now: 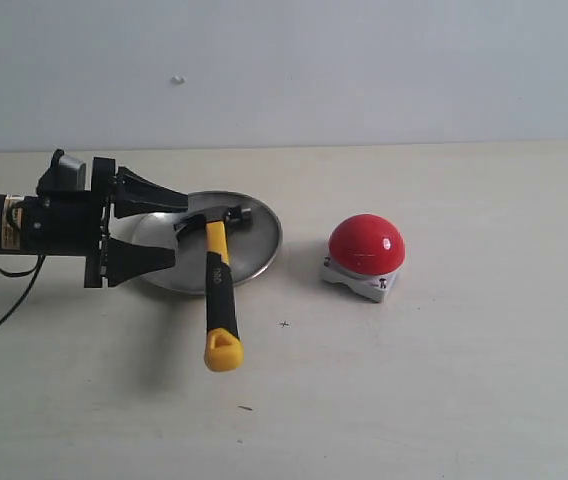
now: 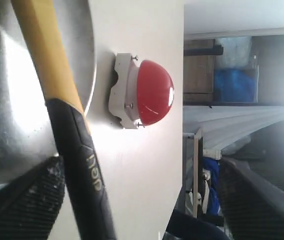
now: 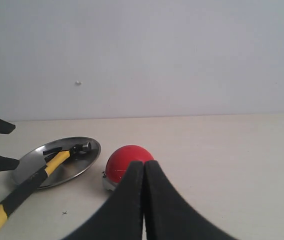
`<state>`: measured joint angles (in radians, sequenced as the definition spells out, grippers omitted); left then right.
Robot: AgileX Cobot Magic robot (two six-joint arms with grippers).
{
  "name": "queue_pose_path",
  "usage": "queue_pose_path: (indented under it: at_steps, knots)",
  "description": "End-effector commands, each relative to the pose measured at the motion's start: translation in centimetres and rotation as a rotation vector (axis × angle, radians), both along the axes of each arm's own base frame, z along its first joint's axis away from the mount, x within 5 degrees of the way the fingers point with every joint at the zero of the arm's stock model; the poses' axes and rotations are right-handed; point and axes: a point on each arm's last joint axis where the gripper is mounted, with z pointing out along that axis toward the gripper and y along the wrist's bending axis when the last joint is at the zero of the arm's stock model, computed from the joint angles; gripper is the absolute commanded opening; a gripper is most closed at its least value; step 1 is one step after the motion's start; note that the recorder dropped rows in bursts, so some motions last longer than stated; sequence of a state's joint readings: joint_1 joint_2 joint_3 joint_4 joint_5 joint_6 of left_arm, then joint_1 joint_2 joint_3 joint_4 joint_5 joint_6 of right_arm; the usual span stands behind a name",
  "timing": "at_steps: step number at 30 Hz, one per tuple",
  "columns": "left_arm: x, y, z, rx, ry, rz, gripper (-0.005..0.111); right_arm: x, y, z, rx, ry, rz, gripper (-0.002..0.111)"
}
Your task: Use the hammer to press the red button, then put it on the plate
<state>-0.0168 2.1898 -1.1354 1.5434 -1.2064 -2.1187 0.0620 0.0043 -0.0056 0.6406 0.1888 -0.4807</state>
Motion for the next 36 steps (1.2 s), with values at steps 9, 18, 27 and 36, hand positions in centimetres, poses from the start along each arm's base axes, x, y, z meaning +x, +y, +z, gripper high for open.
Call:
queue_pose_path:
  at_steps: [9,18,27,36]
  knots:
    - [0.3,1.3,1.1,-0.008,-0.025,0.023,0.045,0.0,0.0,-0.2,-0.001,0.001,-0.005,0.0]
    - [-1.4,3.8,3.6,0.071,-0.325,0.011,0.0,0.0,0.0,-0.2,-0.001,0.002,-0.004,0.0]
    - [-8.2,5.2,7.2,0.33,-0.658,0.313,0.0,0.0,0.0,-0.2,-0.001,0.002,-0.004,0.0]
    - [-16.2,6.1,10.7,0.599,-0.845,0.539,0.0,0.0,0.0,-0.2,-0.001,0.002,-0.004,0.0]
